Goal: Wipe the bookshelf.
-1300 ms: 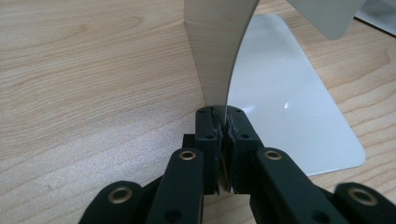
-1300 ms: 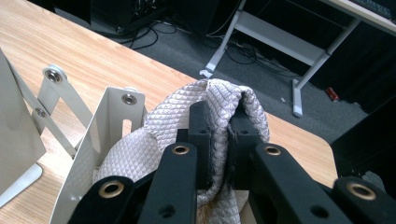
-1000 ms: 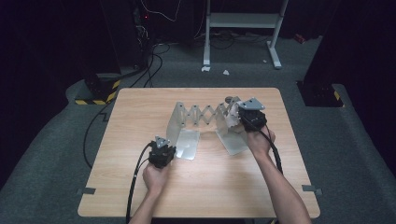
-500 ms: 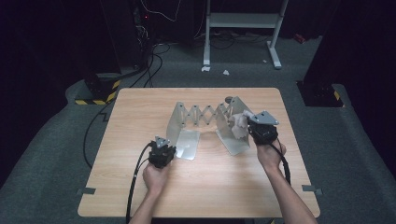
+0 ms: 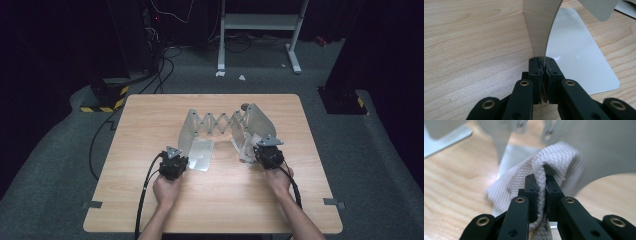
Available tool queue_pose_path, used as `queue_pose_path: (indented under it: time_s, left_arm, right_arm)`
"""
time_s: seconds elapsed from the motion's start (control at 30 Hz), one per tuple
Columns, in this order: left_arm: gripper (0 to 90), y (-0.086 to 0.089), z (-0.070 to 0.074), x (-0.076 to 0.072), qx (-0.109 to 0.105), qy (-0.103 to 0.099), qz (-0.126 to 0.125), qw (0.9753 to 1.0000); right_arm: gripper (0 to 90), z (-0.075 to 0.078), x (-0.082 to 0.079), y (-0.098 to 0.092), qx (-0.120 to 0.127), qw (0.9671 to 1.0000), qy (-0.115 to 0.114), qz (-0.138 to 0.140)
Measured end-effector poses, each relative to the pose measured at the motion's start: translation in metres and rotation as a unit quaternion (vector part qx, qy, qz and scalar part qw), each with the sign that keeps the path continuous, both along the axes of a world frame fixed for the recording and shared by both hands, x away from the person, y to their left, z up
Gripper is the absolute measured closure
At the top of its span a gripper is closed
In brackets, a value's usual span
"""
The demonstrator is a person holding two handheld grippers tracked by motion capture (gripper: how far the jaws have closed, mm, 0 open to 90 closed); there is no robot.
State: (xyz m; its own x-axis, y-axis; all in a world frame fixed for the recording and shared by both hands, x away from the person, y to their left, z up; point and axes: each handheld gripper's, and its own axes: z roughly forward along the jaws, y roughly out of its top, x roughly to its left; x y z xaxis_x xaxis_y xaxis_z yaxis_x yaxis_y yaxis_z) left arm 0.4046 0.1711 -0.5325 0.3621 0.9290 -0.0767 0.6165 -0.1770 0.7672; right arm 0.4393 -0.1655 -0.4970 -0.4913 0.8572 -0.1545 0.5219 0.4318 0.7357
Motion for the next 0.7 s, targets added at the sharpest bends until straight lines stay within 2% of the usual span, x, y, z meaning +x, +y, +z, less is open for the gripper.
queue_pose_path:
  time_s: [0.03, 0.1, 0.27, 0.3, 0.53, 0.7]
  left_arm:
    - [84.8, 0.000, 0.000, 0.000, 0.000, 0.000, 0.000, 1.0000]
    - [84.8, 0.000, 0.000, 0.000, -0.001, -0.001, 0.001, 1.0000]
    - [84.7, 0.000, 0.000, 0.000, 0.000, -0.001, 0.001, 1.0000]
    - [84.8, 0.000, 0.000, 0.000, 0.000, -0.001, 0.001, 1.0000]
    - [84.7, 0.000, 0.000, 0.000, 0.000, -0.001, 0.001, 1.0000]
    - [84.7, 0.000, 0.000, 0.000, 0.000, -0.001, 0.001, 1.0000]
  right_arm:
    - [83.1, 0.000, 0.000, 0.000, 0.000, 1.0000, 0.000, 0.000]
    - [83.2, -0.010, 0.000, 0.009, 0.005, 0.9996, 0.021, 0.016]
    - [83.2, -0.017, -0.004, 0.025, 0.003, 0.9986, 0.032, 0.041]
    - [83.2, -0.017, -0.007, 0.030, 0.011, 0.9981, 0.035, 0.050]
    - [83.2, -0.010, -0.014, 0.044, 0.017, 0.9965, 0.027, 0.077]
    - [83.2, 0.005, -0.011, 0.054, 0.034, 0.9956, 0.011, 0.086]
